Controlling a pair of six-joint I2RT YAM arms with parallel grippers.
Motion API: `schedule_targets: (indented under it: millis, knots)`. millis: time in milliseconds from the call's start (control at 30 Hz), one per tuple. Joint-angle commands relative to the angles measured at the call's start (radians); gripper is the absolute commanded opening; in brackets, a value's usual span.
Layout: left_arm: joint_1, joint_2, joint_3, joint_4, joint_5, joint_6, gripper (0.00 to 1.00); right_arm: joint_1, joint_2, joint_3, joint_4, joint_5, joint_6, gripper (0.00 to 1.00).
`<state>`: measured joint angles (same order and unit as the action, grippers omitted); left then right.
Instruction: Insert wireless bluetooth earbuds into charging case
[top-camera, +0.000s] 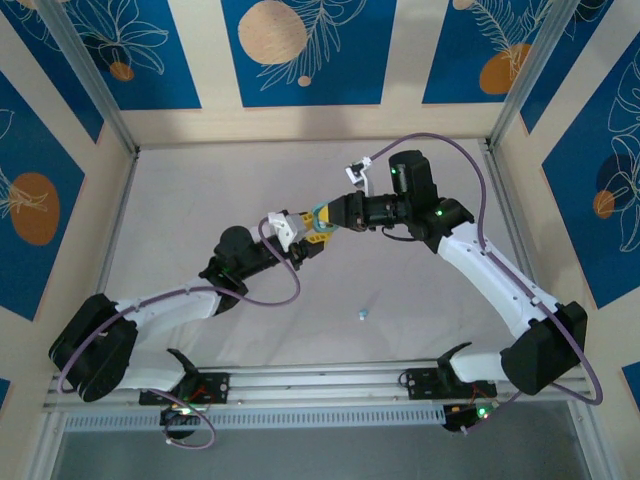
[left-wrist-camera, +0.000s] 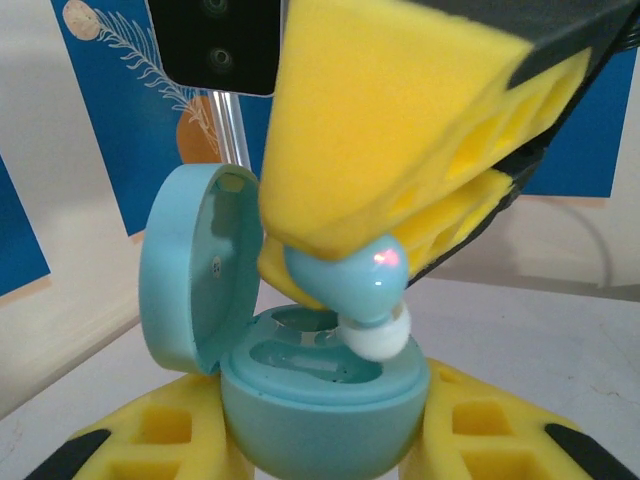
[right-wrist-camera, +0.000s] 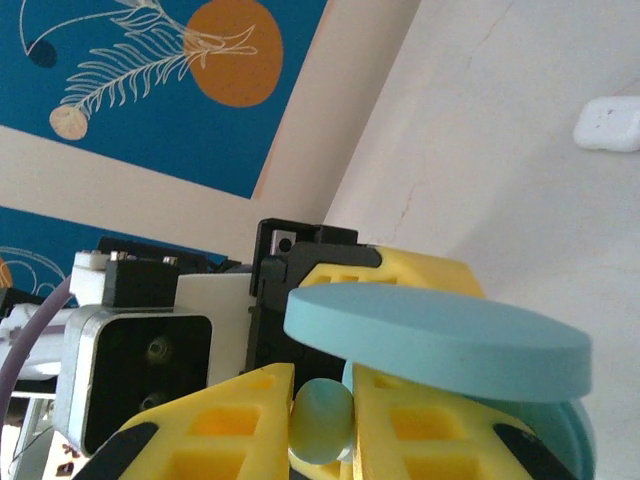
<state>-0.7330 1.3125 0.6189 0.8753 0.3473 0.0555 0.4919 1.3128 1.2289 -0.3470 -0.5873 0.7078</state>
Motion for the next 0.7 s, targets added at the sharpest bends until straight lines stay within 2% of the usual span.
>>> schedule_targets:
  millis: [0,267,667]
  knots:
    - [-0.016,-0.007,0.036,0.036,0.022,0.003,0.18,0.005,-0.003,0.006,0.019,0.031,0.010,0.20]
    - [-0.020,-0.003,0.041,0.053,0.007,-0.009,0.19,0.015,0.008,0.003,0.015,0.033,0.011,0.20]
    - [-0.021,0.002,0.032,0.091,-0.031,-0.014,0.18,0.035,0.029,0.040,-0.105,0.061,-0.022,0.20]
